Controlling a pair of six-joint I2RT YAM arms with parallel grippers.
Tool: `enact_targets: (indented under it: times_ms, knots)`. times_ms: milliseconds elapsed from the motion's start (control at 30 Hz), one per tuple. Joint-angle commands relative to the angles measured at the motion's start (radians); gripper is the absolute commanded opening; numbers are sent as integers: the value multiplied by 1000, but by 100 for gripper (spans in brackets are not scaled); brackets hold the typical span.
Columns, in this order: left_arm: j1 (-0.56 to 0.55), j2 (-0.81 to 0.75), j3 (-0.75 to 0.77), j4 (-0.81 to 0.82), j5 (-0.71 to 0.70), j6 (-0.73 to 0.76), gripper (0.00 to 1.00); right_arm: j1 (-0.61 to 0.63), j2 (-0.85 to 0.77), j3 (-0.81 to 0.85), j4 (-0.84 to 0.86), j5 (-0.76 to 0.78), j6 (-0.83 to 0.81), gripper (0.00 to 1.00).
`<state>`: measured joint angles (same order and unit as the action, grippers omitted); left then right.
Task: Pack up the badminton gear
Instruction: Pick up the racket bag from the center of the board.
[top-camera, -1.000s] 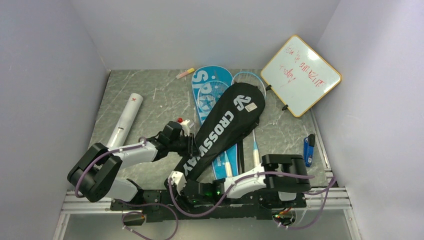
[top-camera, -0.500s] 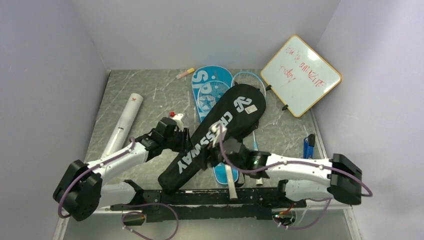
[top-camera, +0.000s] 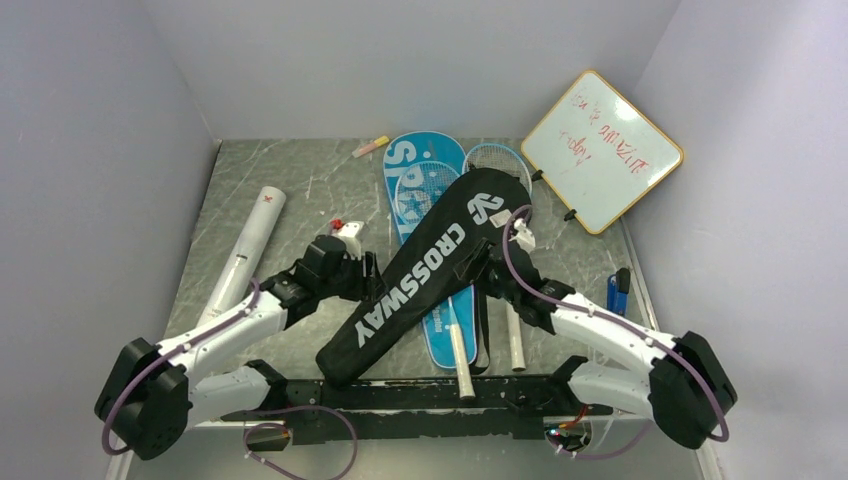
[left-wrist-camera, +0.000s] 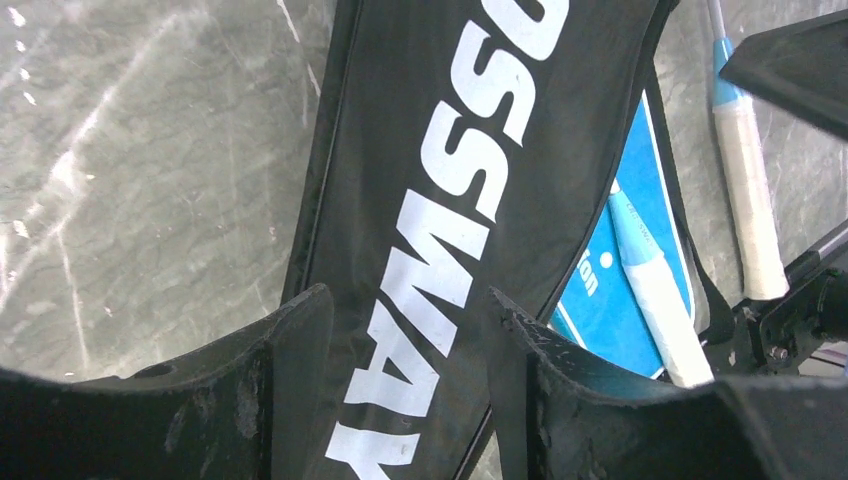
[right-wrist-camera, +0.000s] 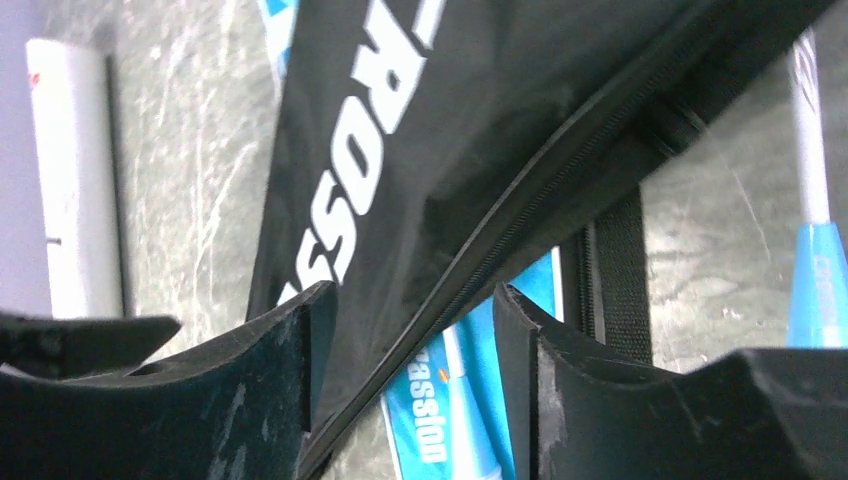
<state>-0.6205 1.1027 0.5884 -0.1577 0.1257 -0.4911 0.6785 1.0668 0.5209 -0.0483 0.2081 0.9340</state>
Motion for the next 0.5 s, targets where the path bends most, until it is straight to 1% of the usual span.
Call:
enact_targets:
  times_ms: [0,167,300,467]
  knots:
    - [3,-40,-14,17,-65,12,61,-14,68,23,-55,70,212,61]
    - [2,-74,-50,44,-85,-9,61,-25,128,4,5,106,270,60]
    - [2,-101,-63,45,-92,-21,61,-37,185,6,43,123,285,59]
    - [4,-152,-54,1,-124,-38,61,-48,270,30,71,145,336,56]
